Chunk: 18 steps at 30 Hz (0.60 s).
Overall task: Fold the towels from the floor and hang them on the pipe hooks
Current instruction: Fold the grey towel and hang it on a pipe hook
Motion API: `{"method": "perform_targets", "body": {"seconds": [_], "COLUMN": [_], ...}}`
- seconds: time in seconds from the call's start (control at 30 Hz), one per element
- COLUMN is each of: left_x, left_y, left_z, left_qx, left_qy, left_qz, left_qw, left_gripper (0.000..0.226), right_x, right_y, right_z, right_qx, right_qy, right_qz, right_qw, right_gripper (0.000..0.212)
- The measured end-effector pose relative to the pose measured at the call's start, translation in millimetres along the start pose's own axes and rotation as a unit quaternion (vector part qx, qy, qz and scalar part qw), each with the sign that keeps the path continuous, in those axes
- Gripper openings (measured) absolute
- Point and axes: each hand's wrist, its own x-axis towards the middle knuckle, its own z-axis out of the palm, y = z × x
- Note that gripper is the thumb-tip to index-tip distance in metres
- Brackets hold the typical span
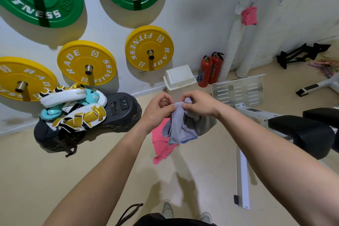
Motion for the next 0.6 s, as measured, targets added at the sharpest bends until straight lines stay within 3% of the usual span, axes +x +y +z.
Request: {"method": "perform_targets", "body": {"seconds": [0.13, 0.17, 0.3, 0.37, 0.47, 0.6], "left_x": [-1.6, -1.9, 3.5, 6.2, 8.9, 12.8], "left_y": [2.7, 2.1, -5.5, -9.8, -14.5, -23.4], "left_z": [-4.1, -5.2, -1.4, 3.1, 4.8, -7.9], "left_qx": [-0.016, -0.004, 0.127, 0.186, 0.167, 0.159], "left_qy": [0.065, 0.055, -0.015, 0.013, 0.051, 0.121], "left_qz": [-0.005, -0.004, 0.007, 0.022, 0.028, -0.003], "left_qw": [0.998, 0.998, 0.992, 0.982, 0.984, 0.980], "left_gripper": [0.014, 0.010, 0.046, 0.034, 0.016, 0.013], "right_x": [-0.7, -1.4, 0.1, 1.3, 0.7, -4.7], "right_y": [4.0, 4.6, 2.5, 0.7, 3.2, 16.8], "right_z": [-3.5, -4.3, -3.8, -3.3, -1.5, -3.8], "right_qx": [0.003, 0.002, -0.010, -0.009, 0.014, 0.041], "right_qy": [0.012, 0.012, 0.009, 0.013, 0.030, 0.092], "right_qz": [0.007, 0.005, -0.004, -0.005, 0.004, 0.076], "right_qw": [1.000, 1.000, 1.000, 1.000, 0.999, 0.992], "right_gripper": [0.005, 0.005, 0.005, 0.003, 0.003, 0.034]}}
